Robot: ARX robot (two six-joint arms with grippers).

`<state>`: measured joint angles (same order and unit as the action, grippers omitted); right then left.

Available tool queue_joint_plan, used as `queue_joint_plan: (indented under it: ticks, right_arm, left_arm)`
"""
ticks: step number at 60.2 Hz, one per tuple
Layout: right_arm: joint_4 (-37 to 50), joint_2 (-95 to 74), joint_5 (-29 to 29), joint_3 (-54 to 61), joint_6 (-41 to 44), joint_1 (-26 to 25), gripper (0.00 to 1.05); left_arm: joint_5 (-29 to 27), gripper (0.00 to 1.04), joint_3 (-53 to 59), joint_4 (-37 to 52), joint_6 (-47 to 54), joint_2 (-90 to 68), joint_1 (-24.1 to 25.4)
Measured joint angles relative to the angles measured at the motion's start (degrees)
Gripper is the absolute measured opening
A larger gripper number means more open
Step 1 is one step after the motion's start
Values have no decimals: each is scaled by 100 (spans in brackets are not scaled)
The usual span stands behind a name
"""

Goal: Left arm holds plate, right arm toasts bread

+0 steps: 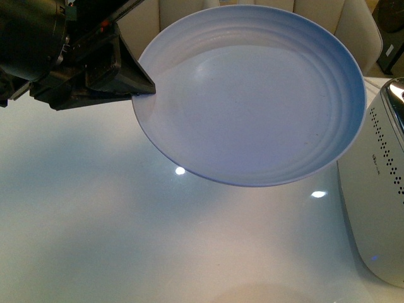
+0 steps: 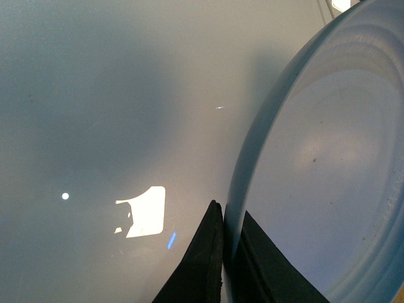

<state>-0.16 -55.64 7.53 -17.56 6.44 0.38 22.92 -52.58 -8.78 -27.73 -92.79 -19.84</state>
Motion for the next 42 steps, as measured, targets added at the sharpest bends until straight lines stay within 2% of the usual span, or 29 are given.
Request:
queue_joint_plan:
  ticks: [5, 7, 8, 36, 42]
  right_arm:
    - [68, -31, 22, 44, -52, 0, 4]
    - [87, -31, 20, 59, -81, 0, 9]
    - [92, -31, 11, 72, -96, 0, 15]
    - [-184, 885, -417, 245, -262, -214, 76]
    - [-398, 1631, -570, 245, -385, -363, 96]
  left_arm:
    - [0, 3, 0, 0, 0, 2, 0]
    - [0, 3, 0, 0, 0, 2, 0]
    - [0, 3, 0, 0, 0, 0, 0]
    - [0, 3, 0, 0, 0, 2, 0]
    - [-2, 3, 0, 0, 0, 2, 0]
